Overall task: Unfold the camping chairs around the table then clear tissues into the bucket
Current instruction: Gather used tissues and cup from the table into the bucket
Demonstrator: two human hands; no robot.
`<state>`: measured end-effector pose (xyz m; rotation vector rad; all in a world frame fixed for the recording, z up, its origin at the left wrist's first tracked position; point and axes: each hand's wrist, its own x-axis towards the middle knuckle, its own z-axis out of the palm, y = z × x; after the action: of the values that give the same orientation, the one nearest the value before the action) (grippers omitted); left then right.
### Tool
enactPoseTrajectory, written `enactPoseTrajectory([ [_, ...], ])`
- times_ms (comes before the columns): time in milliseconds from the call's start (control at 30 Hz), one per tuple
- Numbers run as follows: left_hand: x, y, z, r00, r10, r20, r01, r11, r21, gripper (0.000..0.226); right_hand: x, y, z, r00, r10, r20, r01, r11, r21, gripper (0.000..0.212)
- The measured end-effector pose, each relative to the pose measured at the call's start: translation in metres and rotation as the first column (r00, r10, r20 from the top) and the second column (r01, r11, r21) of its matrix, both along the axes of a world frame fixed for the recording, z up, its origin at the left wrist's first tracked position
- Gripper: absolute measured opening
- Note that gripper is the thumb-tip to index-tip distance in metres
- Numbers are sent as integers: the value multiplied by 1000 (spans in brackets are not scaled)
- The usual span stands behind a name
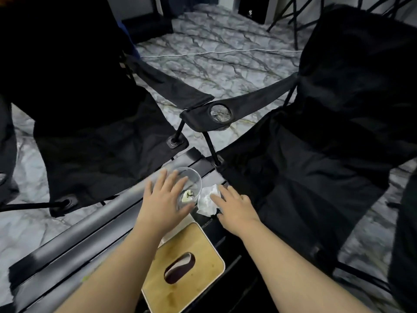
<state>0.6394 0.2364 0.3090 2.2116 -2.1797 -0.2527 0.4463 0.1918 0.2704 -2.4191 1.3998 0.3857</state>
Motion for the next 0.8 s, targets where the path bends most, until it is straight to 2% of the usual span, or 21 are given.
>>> enactPoseTrajectory([
  [133, 9, -12, -23, 996, -78, 34, 82, 989, -125, 46, 15, -17, -41, 996, 35, 79, -38, 999, 38, 48],
  [200, 16, -16, -29, 997, -79, 5, 78, 985, -156, 40, 20, -18, -53, 994, 28, 110, -32, 999, 35, 45],
  [333, 32, -18, -39, 994, -64, -85, 48, 984, -173, 42, 18, -15, -49, 980, -24, 199, 27, 1000, -15, 46],
  [400, 36, -18, -39, 993, -58, -101, 39, 982, -186, 48, 17, -14, -42, 962, 16, 272, 23, 990, -142, 44],
  [533, 29, -15, -21, 992, -72, -108, 52, 982, -179, 48, -3, -9, -23, 956, -67, 285, 127, 972, -199, 45],
  [800, -70, 12, 32, 923, -241, -299, 175, 957, -230, 56, -105, 59, 52, 922, -221, 319, 331, 877, -349, 39],
])
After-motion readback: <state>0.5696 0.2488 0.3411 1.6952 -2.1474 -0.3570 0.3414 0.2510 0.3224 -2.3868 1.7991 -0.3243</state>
